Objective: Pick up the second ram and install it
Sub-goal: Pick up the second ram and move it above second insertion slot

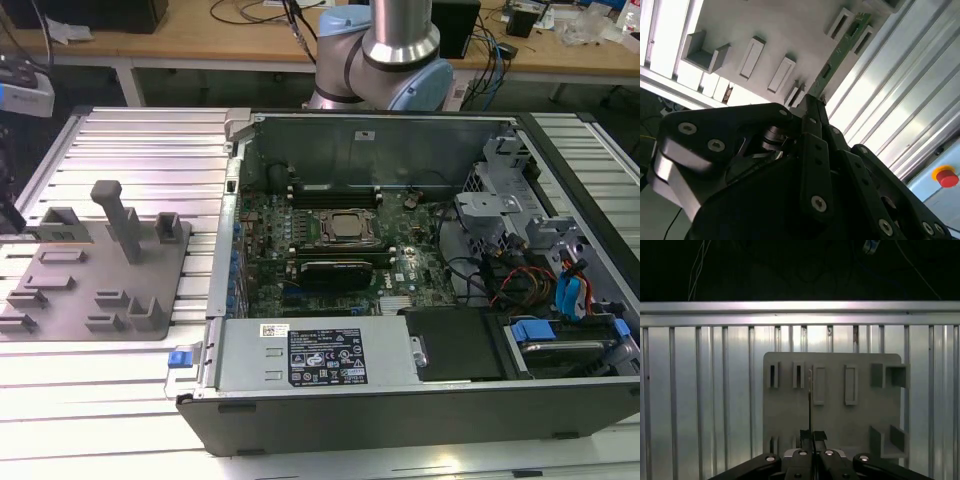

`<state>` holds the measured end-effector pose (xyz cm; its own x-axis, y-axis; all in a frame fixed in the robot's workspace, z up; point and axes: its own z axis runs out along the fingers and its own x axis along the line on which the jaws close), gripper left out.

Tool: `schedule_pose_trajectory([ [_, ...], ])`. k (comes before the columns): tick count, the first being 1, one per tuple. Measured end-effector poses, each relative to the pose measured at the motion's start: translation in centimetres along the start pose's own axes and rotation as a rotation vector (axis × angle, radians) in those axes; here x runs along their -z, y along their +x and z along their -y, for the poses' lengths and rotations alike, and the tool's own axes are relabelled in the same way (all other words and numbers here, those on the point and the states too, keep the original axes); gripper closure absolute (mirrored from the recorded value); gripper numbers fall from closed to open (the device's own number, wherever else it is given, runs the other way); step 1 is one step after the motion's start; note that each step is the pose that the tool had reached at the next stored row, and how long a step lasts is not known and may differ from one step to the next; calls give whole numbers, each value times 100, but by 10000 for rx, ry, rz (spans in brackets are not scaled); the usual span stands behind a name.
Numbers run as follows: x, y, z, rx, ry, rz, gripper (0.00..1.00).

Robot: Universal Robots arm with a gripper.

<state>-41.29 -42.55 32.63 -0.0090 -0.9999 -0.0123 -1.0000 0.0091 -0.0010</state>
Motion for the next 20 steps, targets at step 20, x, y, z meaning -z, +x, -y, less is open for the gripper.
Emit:
schedule_pose_trajectory([
  [20,775,-86,0,-1,5,0,91],
])
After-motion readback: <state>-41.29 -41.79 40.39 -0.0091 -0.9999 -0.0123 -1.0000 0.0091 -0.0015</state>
